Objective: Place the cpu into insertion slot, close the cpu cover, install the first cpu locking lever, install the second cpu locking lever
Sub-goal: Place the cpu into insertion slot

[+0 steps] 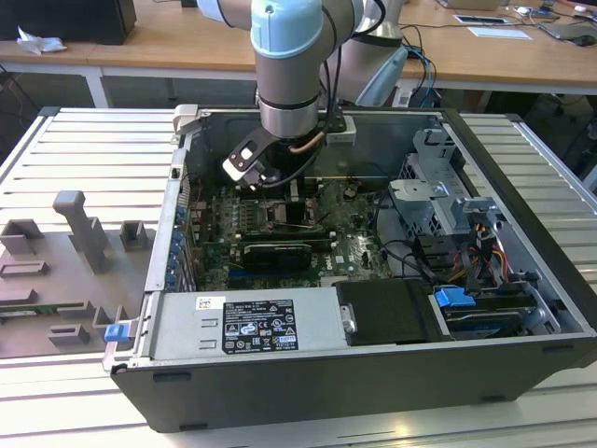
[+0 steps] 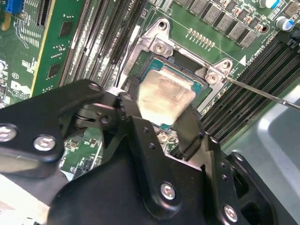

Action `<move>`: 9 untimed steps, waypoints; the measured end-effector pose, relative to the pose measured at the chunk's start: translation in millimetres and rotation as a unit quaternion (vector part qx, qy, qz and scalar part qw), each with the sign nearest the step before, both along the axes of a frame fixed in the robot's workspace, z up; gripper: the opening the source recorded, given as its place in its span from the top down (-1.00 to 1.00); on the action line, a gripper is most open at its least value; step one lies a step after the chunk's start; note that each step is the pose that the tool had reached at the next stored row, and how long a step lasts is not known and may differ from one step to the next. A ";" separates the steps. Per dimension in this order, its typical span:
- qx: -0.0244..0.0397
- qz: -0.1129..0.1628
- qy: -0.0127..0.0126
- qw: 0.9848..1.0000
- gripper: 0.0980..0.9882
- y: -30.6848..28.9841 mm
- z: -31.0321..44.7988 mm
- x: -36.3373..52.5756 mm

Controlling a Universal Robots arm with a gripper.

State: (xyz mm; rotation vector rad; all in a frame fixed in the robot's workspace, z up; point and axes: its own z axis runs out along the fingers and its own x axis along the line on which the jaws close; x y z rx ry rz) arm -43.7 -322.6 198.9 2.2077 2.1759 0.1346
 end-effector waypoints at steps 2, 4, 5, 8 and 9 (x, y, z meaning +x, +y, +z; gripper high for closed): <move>0.000 0.000 0.000 1.000 0.02 0.6 0.0 0.4; 0.000 0.000 0.000 1.000 -0.15 0.8 1.0 1.2; 0.000 0.000 0.000 1.000 -0.15 0.9 4.6 1.2; 0.000 0.000 0.001 1.000 -0.15 0.8 10.4 1.2; 0.000 0.000 0.001 1.000 0.02 0.9 12.7 1.2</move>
